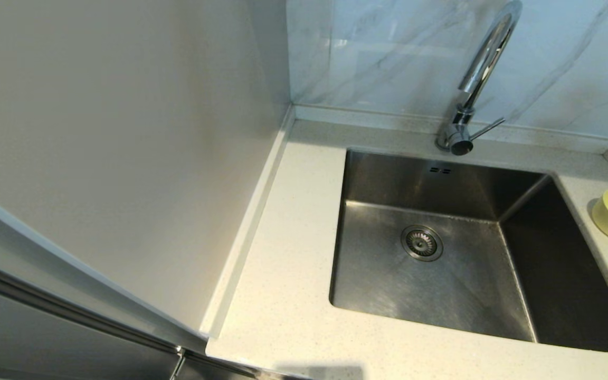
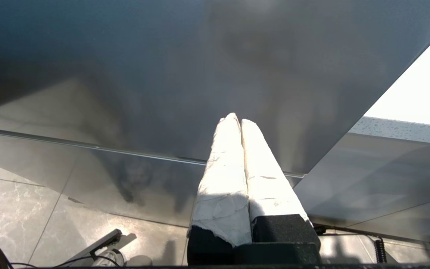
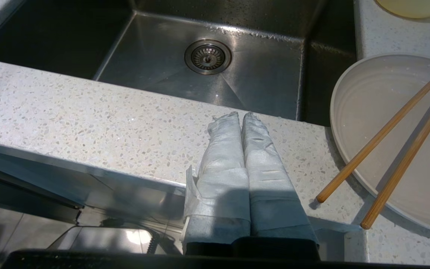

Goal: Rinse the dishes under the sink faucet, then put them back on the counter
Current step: Turn on the faucet

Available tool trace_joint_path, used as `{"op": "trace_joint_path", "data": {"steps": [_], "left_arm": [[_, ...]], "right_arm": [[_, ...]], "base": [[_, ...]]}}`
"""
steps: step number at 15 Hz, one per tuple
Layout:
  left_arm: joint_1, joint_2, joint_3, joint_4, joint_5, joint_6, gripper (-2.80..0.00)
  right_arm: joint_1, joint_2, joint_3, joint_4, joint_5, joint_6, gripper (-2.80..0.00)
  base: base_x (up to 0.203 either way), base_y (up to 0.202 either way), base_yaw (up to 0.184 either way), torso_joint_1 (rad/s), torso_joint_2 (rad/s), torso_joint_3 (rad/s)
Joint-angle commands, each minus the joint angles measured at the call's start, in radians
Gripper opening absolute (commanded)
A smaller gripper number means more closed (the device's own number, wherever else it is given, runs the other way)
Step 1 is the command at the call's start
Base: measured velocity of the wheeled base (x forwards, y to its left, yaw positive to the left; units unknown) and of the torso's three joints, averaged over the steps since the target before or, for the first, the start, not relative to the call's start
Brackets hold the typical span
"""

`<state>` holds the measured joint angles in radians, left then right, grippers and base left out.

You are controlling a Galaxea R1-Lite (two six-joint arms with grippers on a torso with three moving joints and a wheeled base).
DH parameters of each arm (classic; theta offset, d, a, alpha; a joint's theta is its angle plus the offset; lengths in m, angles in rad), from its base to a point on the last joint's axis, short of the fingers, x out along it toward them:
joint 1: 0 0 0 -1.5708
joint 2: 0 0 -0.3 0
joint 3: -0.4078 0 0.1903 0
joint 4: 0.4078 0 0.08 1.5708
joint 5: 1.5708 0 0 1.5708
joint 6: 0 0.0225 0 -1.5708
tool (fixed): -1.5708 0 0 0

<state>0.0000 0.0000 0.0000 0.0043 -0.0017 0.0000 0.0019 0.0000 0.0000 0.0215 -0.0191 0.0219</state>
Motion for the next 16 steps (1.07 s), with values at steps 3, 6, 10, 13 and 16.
{"op": "trace_joint_path", "data": {"steps": [3,6,10,13,16], "left_arm": [[0.0,0.0,0.0,0.0,0.0,0.0,-2.8],[0.0,0.0,0.0,0.0,0.0,0.0,-2.8],[0.0,0.0,0.0,0.0,0.0,0.0,-2.8],[0.0,0.0,0.0,0.0,0.0,0.0,-2.8],[0.0,0.0,0.0,0.0,0.0,0.0,-2.8]], "right_arm": [[0.001,0.002,0.009,0.0,0.002,-0.002,-2.8],[0.0,0.002,0.009,0.0,-0.005,0.0,-2.8],[0.0,0.002,-0.018,0.028,-0.012,0.006,-2.8],[0.0,0.061,-0.21,0.138,-0.023,0.026,-2.8],[-0.013,0.373,-0.406,0.108,-0.041,0.151,-2.8]], "base": [[0.0,0.0,0.0,0.0,0.0,0.0],[0.0,0.0,0.0,0.0,0.0,0.0],[0.0,0.0,0.0,0.0,0.0,0.0],[0.0,0.0,0.0,0.0,0.0,0.0],[0.0,0.0,0.0,0.0,0.0,0.0]]}}
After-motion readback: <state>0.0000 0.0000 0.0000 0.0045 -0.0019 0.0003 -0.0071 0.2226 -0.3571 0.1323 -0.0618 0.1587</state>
